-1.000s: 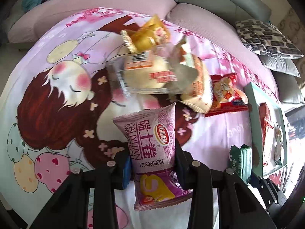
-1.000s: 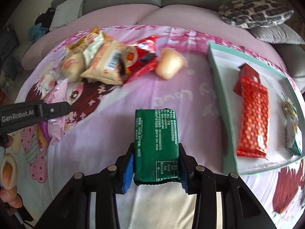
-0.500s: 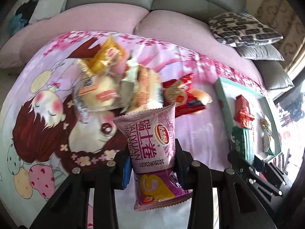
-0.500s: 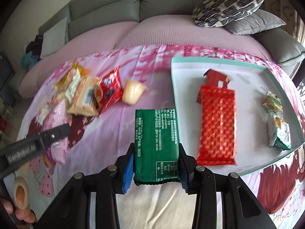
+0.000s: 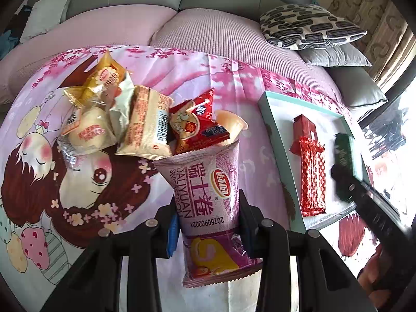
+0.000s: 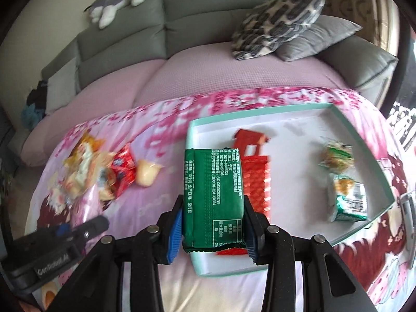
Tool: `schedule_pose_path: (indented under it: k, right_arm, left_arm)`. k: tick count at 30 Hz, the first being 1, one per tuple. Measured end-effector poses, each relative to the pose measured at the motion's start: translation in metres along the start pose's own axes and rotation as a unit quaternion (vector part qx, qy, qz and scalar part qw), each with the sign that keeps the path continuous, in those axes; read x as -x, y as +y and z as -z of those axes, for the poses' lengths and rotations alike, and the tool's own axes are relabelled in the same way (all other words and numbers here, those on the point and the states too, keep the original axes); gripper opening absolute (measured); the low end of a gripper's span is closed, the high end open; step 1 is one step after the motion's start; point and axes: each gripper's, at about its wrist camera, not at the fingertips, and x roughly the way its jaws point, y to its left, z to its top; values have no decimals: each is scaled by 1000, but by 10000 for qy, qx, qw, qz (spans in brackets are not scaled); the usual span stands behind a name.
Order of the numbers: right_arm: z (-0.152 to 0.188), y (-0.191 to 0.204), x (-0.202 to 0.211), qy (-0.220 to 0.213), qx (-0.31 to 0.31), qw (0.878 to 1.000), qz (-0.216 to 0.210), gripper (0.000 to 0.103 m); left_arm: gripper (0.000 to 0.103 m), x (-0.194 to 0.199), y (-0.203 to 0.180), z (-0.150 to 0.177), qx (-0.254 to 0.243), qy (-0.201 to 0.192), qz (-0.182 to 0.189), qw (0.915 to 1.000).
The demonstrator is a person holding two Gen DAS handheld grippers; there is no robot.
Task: Organize snacks
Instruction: 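Lift and carry the green pack and pink-and-purple bag over the tray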
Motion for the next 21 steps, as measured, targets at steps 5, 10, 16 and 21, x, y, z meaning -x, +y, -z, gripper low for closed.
schedule_pose_path:
  k: [5, 10, 16, 21]
  right_arm:
    - [-11, -31, 1, -205, -166, 9990, 356, 42]
    - [-24, -59, -5, -327, -478, 9979, 298, 42]
    - [-33, -83, -22, -249, -688, 9969, 274, 42]
    - [-35, -99, -38, -134, -814, 9960, 329, 42]
  left_arm:
    - [39, -8, -15, -10, -67, 43, 12, 10000]
    - [40, -17, -53, -35, -502, -27, -5, 9987]
    - [40, -36, -100, -71, -955, -96, 23, 9954]
    - [40, -64, -128, -97, -1156, 17, -68, 9933]
